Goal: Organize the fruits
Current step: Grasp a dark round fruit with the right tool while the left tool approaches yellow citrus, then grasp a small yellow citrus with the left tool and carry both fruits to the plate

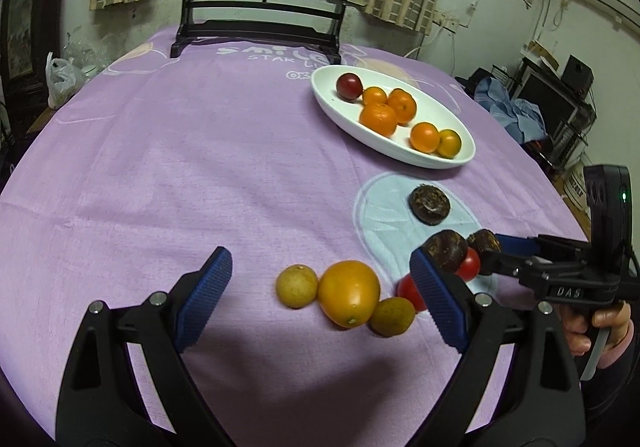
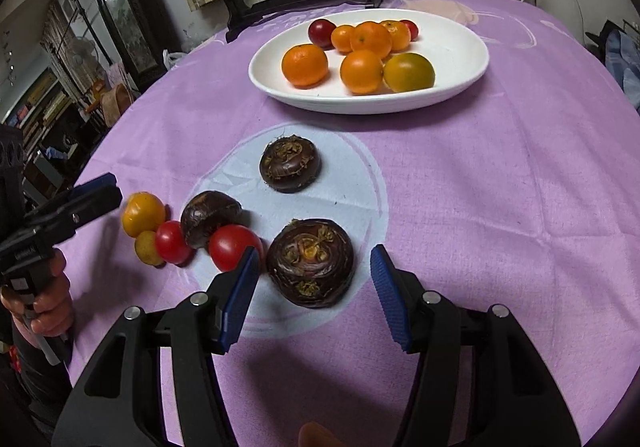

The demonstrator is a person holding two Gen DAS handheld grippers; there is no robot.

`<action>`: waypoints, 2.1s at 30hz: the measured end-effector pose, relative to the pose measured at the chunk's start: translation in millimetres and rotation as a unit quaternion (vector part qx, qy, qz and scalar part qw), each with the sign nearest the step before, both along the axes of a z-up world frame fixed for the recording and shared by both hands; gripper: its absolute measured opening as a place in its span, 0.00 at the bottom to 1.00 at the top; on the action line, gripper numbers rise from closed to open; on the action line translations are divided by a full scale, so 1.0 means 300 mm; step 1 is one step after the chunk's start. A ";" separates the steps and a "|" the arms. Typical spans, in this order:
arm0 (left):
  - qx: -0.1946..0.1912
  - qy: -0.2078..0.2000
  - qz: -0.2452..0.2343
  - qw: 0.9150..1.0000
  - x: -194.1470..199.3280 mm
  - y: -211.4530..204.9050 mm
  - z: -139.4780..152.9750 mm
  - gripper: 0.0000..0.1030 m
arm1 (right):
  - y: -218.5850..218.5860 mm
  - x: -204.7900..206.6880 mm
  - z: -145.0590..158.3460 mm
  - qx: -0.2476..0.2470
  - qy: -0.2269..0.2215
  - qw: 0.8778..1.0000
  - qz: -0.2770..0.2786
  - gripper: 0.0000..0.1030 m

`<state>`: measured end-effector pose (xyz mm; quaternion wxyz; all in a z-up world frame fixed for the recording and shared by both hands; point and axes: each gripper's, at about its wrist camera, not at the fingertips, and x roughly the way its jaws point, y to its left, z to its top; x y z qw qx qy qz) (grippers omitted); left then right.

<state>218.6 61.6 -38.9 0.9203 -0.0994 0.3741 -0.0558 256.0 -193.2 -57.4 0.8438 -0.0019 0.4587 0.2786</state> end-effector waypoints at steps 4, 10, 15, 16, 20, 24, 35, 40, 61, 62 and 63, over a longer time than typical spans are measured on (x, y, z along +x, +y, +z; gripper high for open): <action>-0.008 0.006 0.006 1.000 0.005 0.006 -0.005 0.89 | -0.008 0.003 -0.001 0.005 0.004 1.000 -0.001 0.46; 0.010 -0.011 -0.055 0.998 -0.045 -0.036 0.003 0.88 | -0.071 0.011 0.013 0.059 0.010 0.998 -0.023 0.42; 0.004 0.002 -0.055 0.998 -0.056 0.013 -0.011 0.63 | -0.072 0.006 0.022 0.060 0.006 0.998 -0.026 0.42; -0.003 0.012 -0.040 0.999 -0.043 0.042 -0.018 0.53 | -0.074 0.007 0.021 0.060 0.007 0.998 -0.028 0.42; -0.044 0.036 0.000 0.998 0.004 0.138 -0.041 0.43 | -0.073 0.007 0.019 0.059 0.009 0.998 -0.031 0.42; -0.021 0.044 -0.031 0.998 0.015 0.127 -0.039 0.40 | -0.073 0.007 0.018 0.057 0.011 0.998 -0.032 0.42; 0.067 0.057 -0.121 0.989 0.064 0.059 -0.047 0.36 | -0.076 0.009 0.015 0.056 0.015 0.998 -0.034 0.42; 0.047 0.065 -0.141 0.987 0.103 0.060 -0.048 0.34 | -0.078 0.010 0.012 0.055 0.018 0.998 -0.036 0.42; 0.078 0.072 -0.157 0.982 0.020 0.010 -0.081 0.24 | -0.071 -0.002 0.026 0.056 0.003 0.998 -0.028 0.42; 0.070 0.071 -0.151 0.983 0.016 0.017 -0.079 0.24 | -0.068 -0.005 0.028 0.056 0.000 0.998 -0.026 0.42; 0.062 0.068 -0.145 0.985 0.010 0.026 -0.075 0.24 | -0.065 -0.008 0.033 0.056 -0.005 0.998 -0.024 0.42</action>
